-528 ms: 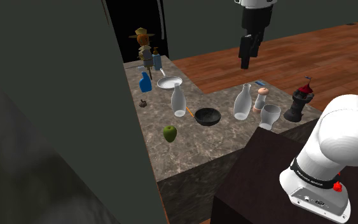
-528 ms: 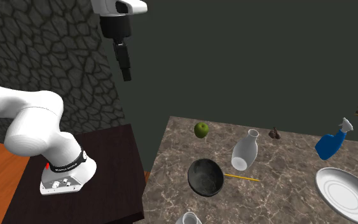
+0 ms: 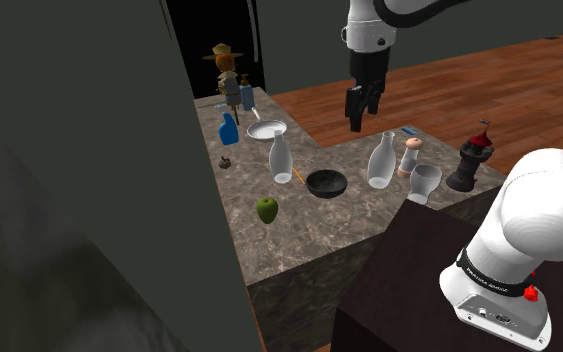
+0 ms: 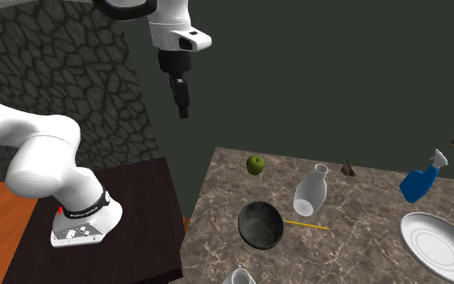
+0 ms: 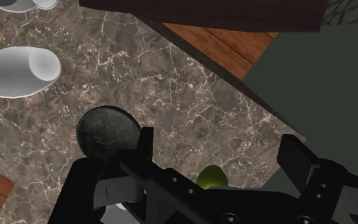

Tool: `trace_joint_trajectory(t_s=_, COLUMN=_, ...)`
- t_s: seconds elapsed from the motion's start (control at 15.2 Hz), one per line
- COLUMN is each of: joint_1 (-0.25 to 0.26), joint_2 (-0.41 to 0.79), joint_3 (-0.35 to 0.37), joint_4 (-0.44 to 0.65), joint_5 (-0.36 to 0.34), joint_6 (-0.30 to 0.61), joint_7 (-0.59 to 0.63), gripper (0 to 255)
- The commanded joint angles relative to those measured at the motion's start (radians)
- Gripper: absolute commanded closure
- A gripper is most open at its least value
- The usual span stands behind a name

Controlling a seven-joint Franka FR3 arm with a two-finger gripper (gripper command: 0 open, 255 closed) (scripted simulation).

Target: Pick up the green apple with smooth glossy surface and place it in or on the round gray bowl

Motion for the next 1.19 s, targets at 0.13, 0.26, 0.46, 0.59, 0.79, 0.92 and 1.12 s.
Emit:
trace_joint_trajectory(t_s=0.13, joint_1=-0.001, joint_2=0.115, joint_3=0.008, joint_4=-0.015, joint_5=0.018, joint_6=0.121, joint_7=0.030, gripper=0)
trace_joint_trajectory(t_s=0.26, joint_1=-0.001, joint_2=0.177, joint_3=0.012, joint_4=-0.017, joint_5=0.027, joint_6=0.180, joint_7=0.046, gripper=0)
trace_joint_trajectory(t_s=0.46, joint_1=-0.001, joint_2=0.277, joint_3=0.019, joint_4=-0.008, joint_5=0.039, joint_6=0.264, joint_7=0.067, gripper=0)
trace_joint_trajectory(t_s=0.59, joint_1=0.000, joint_2=0.347, joint_3=0.023, joint_4=0.005, joint_5=0.046, joint_6=0.316, joint_7=0.081, gripper=0)
trace_joint_trajectory(t_s=0.79, joint_1=0.001, joint_2=0.455, joint_3=0.028, joint_4=0.033, joint_5=0.056, joint_6=0.390, joint_7=0.100, gripper=0)
trace_joint_trajectory(t_s=0.92, joint_1=0.002, joint_2=0.530, joint_3=0.031, joint_4=0.059, joint_5=0.062, joint_6=0.434, joint_7=0.112, gripper=0)
trace_joint_trajectory(t_s=1.12, joint_1=0.004, joint_2=0.644, joint_3=0.035, joint_4=0.107, joint_5=0.071, joint_6=0.494, joint_7=0.128, gripper=0)
